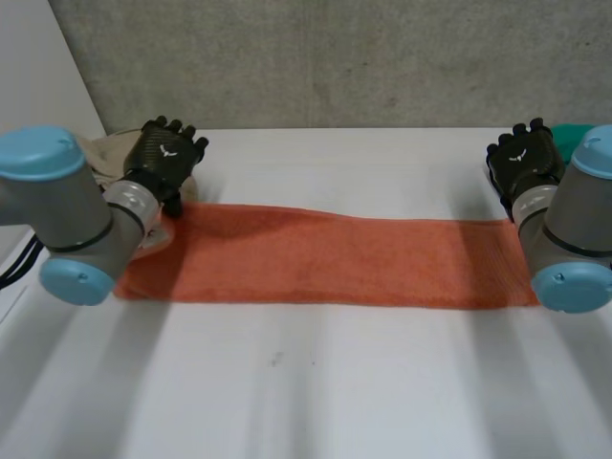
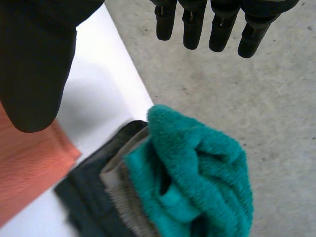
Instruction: Fold the laundry.
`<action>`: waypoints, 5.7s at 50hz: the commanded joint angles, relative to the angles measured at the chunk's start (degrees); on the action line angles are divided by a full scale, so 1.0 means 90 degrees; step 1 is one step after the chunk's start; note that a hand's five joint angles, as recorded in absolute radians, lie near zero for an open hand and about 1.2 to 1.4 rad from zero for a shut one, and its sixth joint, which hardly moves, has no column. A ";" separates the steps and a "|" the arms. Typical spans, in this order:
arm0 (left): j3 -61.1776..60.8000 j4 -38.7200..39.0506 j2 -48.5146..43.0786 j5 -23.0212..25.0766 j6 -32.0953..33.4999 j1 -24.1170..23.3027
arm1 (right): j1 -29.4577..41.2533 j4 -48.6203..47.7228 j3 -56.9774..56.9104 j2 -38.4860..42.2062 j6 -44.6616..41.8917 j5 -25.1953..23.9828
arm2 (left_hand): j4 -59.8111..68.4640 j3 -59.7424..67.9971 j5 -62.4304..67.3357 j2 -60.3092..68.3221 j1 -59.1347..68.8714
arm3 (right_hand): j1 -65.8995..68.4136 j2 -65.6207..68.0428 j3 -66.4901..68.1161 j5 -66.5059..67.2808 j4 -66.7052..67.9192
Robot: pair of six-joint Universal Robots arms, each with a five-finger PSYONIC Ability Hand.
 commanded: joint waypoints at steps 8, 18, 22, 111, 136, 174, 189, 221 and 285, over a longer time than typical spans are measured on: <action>0.0503 -0.0459 -0.0763 0.0184 0.0403 0.0490 | -0.0047 0.0341 0.0557 -0.0220 0.0530 -0.0283 | 0.0161 0.0118 0.0028 0.0113 0.0222 | -0.0393 -0.0292 -0.0230 -0.0276 -0.0233; 0.1851 0.0631 -0.1974 0.0184 0.1927 0.0549 | -0.0057 0.0341 0.0635 -0.0220 0.0491 -0.0283 | 0.0143 0.0099 0.0009 0.0095 0.0204 | -0.0393 -0.0292 -0.0230 -0.0276 -0.0233; 0.1939 0.1957 -0.2082 0.0262 0.1957 0.0587 | -0.0086 0.0341 0.0694 -0.0240 0.0520 -0.0303 | 0.0143 0.0099 0.0009 0.0095 0.0204 | -0.0393 -0.0292 -0.0230 -0.0276 -0.0233; -0.3207 0.0527 0.2887 0.0516 -0.2838 0.0050 | -0.1888 -0.0263 0.1573 -0.1040 -0.0995 -0.1445 | 0.0086 0.0043 -0.0047 0.0039 0.0148 | 0.7384 0.7486 0.7548 0.7502 0.7545; -0.3441 0.0810 0.3181 0.0506 -0.2877 0.0031 | 0.3195 -0.1310 0.0323 0.1049 -0.0974 -0.3038 | 0.0068 0.0025 -0.0066 0.0020 0.0129 | 0.6836 0.6937 0.6999 0.6953 0.6996; -0.2318 0.1035 0.1540 -0.0558 -0.2799 -0.1864 | 0.0636 -0.0880 0.2364 -0.0767 0.1702 -0.1094 | 0.0124 0.0081 -0.0010 0.0076 0.0185 | 0.7384 0.7486 0.7548 0.7502 0.7545; -0.3040 0.1035 0.2887 -0.0548 -0.2868 -0.0731 | 0.3116 -0.0988 0.0880 -0.0036 0.1575 -0.2732 | 0.0086 0.0043 -0.0047 0.0039 0.0148 | 0.7384 0.7486 0.7548 0.7502 0.7545; -0.0542 -0.0956 0.0213 -0.2178 -0.3375 -0.2645 | 0.2277 0.2244 -0.1561 0.1038 0.4319 -0.0946 | 0.0124 0.0081 -0.0010 0.0076 0.0185 | -0.0393 -0.0292 -0.0230 -0.0276 -0.0233; 0.0748 -0.2158 0.0993 0.1961 -0.3287 -0.1473 | 0.3478 -0.1328 0.0050 0.1585 0.2141 -0.0791 | 0.0030 -0.0013 -0.0103 -0.0017 0.0091 | 0.3659 0.3760 0.3822 0.3776 0.3819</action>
